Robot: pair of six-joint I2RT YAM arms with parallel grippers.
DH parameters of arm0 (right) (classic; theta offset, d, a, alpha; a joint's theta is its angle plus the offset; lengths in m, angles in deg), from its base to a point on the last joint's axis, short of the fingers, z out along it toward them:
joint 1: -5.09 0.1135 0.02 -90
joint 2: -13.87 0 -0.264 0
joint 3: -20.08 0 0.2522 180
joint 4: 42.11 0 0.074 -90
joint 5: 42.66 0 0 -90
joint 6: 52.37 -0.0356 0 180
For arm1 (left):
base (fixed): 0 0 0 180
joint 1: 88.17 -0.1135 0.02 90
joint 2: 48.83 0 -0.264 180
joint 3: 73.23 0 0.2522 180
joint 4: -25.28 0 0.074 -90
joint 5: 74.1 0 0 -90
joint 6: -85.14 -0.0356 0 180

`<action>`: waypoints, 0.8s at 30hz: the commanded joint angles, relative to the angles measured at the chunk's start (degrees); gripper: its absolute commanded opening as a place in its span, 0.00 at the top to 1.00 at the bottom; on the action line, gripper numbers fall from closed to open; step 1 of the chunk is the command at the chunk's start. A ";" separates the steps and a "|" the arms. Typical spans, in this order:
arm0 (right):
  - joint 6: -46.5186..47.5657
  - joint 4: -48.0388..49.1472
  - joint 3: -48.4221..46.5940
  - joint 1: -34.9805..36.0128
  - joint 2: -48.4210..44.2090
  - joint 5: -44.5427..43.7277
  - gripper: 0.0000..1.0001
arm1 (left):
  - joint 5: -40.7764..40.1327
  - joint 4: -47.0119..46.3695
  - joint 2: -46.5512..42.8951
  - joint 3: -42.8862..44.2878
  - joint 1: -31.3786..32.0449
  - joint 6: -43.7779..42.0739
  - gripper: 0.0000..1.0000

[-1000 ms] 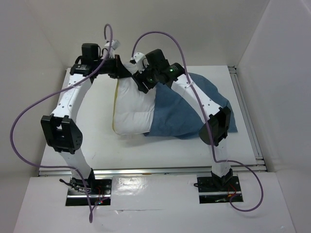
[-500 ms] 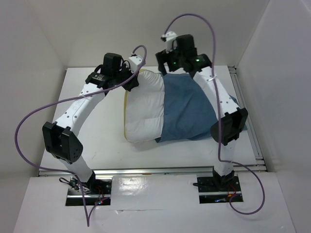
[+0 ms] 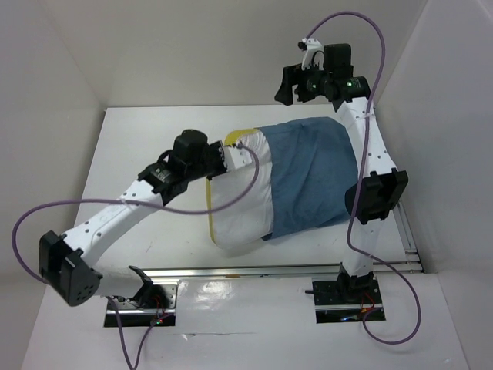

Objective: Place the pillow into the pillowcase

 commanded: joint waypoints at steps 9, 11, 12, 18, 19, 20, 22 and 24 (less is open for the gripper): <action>1.72 -12.68 -0.18 -0.70 4.27 16.16 0.13 | -1.94 -13.44 -9.17 -5.90 2.59 -22.05 1.00; 4.00 -15.85 -3.34 0.52 5.59 16.95 0.13 | -1.94 -13.44 -9.18 -5.90 3.11 -22.06 1.00; 4.53 -16.64 -3.88 0.53 5.60 16.95 0.13 | -1.94 -13.44 -9.18 -5.90 3.11 -22.76 1.00; 3.40 -17.09 -2.56 3.34 5.07 17.48 0.13 | -1.94 -13.44 -10.24 -7.12 4.25 -23.99 1.00; 2.70 -16.57 -3.35 3.34 5.07 18.18 0.13 | -1.94 -13.44 -10.24 -7.13 4.26 -24.51 1.00; 2.17 -16.56 -4.05 3.34 5.59 19.31 0.13 | -1.94 -13.44 -10.24 -7.65 4.26 -25.22 1.00; 2.16 -16.56 -5.47 3.96 5.60 19.33 0.13 | -1.41 -13.44 -10.76 -8.18 4.78 -25.75 1.00; 2.16 -17.35 -5.47 5.62 5.60 20.55 0.13 | -1.41 -13.44 -10.76 -8.18 4.78 -26.28 1.00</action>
